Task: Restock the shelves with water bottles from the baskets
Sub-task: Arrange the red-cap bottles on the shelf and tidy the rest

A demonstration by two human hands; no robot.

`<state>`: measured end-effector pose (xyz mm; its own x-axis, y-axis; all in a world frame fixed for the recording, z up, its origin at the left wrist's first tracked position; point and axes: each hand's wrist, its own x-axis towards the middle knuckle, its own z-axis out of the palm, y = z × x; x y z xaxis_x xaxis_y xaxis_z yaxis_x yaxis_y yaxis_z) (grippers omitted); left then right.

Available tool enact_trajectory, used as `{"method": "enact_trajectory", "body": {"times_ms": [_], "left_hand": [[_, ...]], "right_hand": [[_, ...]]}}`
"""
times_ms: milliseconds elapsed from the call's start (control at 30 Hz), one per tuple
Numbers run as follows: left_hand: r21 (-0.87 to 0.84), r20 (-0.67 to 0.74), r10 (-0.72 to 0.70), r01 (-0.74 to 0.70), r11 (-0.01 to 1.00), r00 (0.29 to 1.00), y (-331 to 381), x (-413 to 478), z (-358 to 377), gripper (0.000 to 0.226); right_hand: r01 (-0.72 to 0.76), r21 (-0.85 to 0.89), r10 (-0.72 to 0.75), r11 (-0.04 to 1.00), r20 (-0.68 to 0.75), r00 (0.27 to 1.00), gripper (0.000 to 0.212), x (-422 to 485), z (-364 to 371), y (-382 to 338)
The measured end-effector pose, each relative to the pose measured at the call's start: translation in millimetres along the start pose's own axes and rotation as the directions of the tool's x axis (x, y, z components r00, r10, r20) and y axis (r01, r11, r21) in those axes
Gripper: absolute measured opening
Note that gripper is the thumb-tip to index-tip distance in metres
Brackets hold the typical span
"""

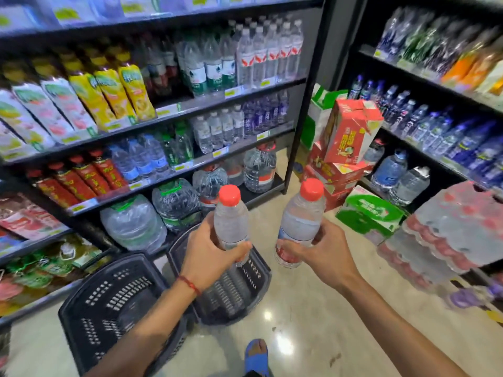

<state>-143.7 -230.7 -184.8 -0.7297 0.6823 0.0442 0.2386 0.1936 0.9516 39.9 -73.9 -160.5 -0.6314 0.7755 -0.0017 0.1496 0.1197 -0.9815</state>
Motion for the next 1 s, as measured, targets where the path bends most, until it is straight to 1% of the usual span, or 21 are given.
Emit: {"method": "enact_trajectory", "body": {"times_ms": [100,200,267,433,533,600,700,833,1000], "left_hand": [[0.013,-0.009,-0.005,0.005,1.0,1.0,9,45,23,0.067],[0.059,-0.087,0.015,-0.01,0.998,0.996,18,83,42,0.055],[0.09,-0.132,0.028,-0.016,0.996,0.991,24,108,55,0.051],[0.114,-0.238,0.019,0.008,0.993,0.971,38,169,93,0.056],[0.083,-0.336,0.0,0.03,0.996,0.942,49,199,122,0.055],[0.045,-0.38,-0.047,0.069,0.997,0.924,54,213,139,0.052],[0.029,-0.464,-0.066,0.089,0.996,0.883,61,229,156,0.053],[-0.022,-0.532,-0.117,0.124,0.992,0.839,70,244,159,0.052],[-0.009,-0.644,-0.137,0.171,0.985,0.753,61,272,131,0.054]], "right_hand": [[0.036,-0.033,-0.035,0.999,0.035,0.999,0.051,53,-20,0],[0.081,-0.024,-0.079,0.996,0.051,0.996,0.048,102,-35,0],[0.102,-0.017,-0.101,0.995,0.078,0.992,0.044,138,-44,1],[0.161,-0.016,-0.153,0.987,0.22,0.963,0.045,233,-70,11],[0.211,-0.022,-0.194,0.977,0.318,0.928,0.045,291,-90,9],[0.217,-0.03,-0.189,0.976,0.388,0.902,0.043,323,-101,4],[0.257,-0.002,-0.224,0.966,0.483,0.846,0.04,368,-107,-4],[0.363,0.013,-0.31,0.932,0.552,0.774,0.048,412,-91,-9],[0.411,0.006,-0.331,0.912,0.602,0.726,0.047,454,-45,-10]]}}
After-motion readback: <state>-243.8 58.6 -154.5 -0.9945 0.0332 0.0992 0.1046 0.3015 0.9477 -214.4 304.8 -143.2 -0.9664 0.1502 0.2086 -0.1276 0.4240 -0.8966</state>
